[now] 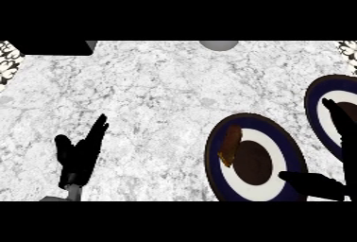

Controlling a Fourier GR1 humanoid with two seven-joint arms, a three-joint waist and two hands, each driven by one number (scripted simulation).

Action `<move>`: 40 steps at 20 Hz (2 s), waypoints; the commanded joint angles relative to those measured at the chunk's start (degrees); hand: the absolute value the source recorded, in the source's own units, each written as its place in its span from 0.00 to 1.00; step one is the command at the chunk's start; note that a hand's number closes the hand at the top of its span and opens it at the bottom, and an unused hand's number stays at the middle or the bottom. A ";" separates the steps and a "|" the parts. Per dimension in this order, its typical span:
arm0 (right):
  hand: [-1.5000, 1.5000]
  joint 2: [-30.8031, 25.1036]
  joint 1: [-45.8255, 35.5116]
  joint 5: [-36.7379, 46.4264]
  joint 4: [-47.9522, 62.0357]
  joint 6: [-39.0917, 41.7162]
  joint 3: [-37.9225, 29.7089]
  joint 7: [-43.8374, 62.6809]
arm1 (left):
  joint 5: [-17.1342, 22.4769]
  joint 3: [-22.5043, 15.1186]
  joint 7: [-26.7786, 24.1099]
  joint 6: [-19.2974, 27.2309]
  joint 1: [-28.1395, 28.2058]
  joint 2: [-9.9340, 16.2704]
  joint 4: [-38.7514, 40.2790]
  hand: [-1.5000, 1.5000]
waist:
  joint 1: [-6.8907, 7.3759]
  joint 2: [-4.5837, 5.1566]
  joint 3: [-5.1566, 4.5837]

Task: Pick the sweet potato from the plate and place it in the plate

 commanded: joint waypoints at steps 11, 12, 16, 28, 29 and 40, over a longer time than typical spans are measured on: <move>0.00 15.81 -18.83 10.32 14.07 14.54 12.55 21.49 | -0.65 -0.38 3.27 0.10 -0.15 -2.14 -0.36 0.50 | 0.30 0.21 -0.11; 0.00 17.30 -19.24 11.14 16.55 13.62 12.28 21.34 | 0.02 -0.12 0.36 -2.25 1.67 -1.68 1.68 0.50 | 0.39 0.29 -0.14; 0.00 22.06 -18.82 9.73 21.86 14.12 11.04 19.55 | 0.17 1.14 0.75 -3.21 0.70 -0.82 2.24 0.50 | 0.02 0.35 -0.10; 0.00 30.19 -16.29 20.90 30.41 12.10 11.45 15.57 | -1.42 1.92 2.99 -2.11 0.48 -2.97 0.54 0.50 | -0.49 0.17 -0.05; 0.00 29.17 -16.38 19.80 27.75 15.47 9.87 16.18 | -3.38 0.57 4.27 0.43 -0.90 -4.59 0.01 0.50 | -0.75 0.12 -0.05; 0.00 32.47 -16.21 22.30 36.40 12.80 7.66 13.06 | -1.18 4.06 4.05 -4.84 1.43 -2.33 -0.66 0.50 | -0.41 0.19 -0.04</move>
